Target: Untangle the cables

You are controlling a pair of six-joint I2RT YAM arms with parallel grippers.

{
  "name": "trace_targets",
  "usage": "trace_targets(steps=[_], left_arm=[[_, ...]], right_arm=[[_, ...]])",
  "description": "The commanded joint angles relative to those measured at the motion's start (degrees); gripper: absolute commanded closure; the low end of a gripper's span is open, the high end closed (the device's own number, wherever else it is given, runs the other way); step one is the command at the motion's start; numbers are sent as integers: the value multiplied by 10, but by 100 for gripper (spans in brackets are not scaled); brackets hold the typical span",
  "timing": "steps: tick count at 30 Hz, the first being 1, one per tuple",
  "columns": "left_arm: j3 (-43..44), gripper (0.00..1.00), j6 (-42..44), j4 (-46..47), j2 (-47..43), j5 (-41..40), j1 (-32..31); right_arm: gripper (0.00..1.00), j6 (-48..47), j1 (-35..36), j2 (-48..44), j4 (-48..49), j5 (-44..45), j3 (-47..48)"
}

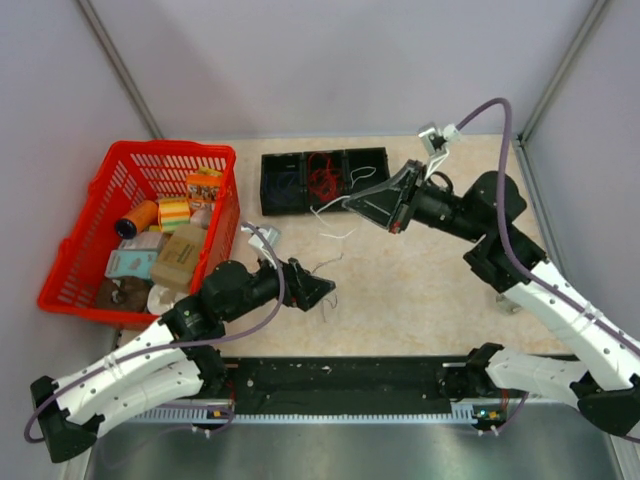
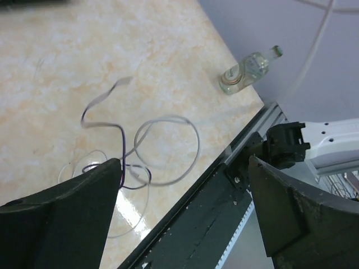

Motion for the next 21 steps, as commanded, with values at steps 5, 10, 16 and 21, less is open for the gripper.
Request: trace_targets(steps=[5, 10, 16, 21], left_arm=[[28, 2, 52, -3, -7, 26, 3], [28, 2, 52, -3, -7, 26, 3], [28, 2, 52, -3, -7, 26, 3], [28, 2, 52, -3, -7, 26, 3]], right_arm=[[100, -28, 1, 12, -36, 5, 159], [100, -50, 1, 27, -82, 12, 249], [100, -73, 1, 51, -115, 26, 354], [100, -75, 1, 72, -127, 34, 423]])
